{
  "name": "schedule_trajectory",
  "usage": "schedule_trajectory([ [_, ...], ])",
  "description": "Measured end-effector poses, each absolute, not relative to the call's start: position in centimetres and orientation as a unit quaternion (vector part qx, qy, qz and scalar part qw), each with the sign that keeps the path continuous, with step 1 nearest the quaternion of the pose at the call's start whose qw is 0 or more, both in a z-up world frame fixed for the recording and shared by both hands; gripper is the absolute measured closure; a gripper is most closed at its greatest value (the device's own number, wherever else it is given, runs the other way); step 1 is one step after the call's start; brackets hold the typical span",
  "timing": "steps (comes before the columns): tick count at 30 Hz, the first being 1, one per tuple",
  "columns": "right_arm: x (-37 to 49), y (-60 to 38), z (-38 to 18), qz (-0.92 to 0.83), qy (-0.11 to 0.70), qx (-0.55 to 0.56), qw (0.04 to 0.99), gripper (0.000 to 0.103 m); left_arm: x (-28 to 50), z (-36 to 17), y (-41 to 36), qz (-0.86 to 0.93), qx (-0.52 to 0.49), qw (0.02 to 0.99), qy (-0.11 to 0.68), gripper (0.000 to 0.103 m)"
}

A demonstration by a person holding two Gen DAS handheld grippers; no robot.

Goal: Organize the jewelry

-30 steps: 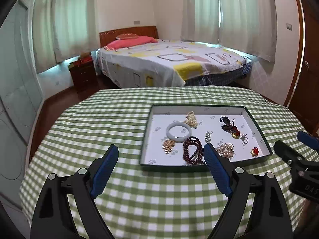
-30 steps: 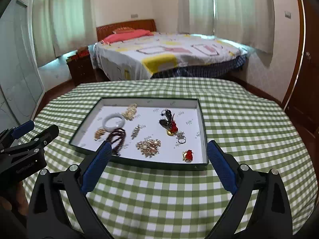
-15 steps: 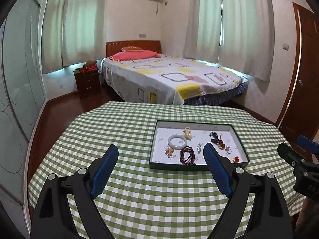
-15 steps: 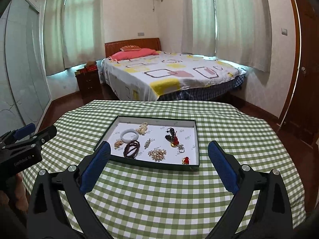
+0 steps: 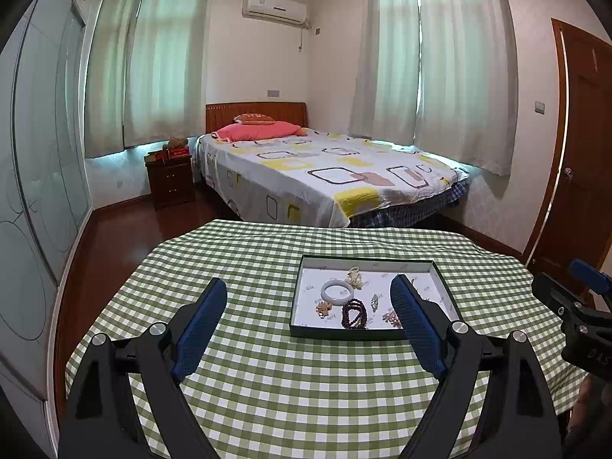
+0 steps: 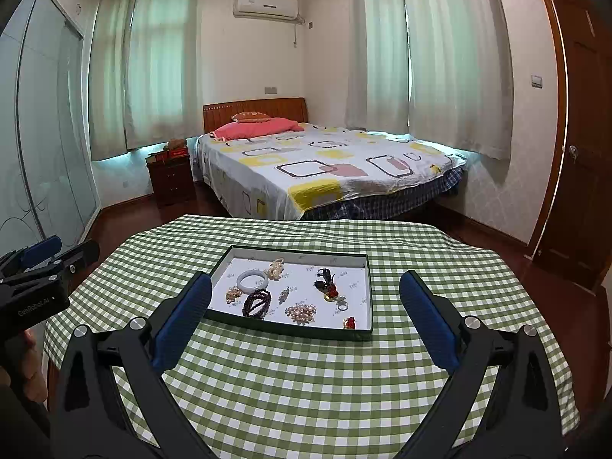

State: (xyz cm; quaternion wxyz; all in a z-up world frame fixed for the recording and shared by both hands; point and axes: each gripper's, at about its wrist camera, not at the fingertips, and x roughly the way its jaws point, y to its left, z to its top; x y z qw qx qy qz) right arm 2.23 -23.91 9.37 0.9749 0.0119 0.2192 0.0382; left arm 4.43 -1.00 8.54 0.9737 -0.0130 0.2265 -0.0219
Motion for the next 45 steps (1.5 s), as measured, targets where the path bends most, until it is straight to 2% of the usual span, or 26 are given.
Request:
schedule_trajectory([
  [45, 2.16, -23.29, 9.08, 0.040, 0.223, 0.013, 0.974, 0.007, 4.57, 8.23, -0.73, -0.014, -0.018, 0.973, 0.230, 0.019],
])
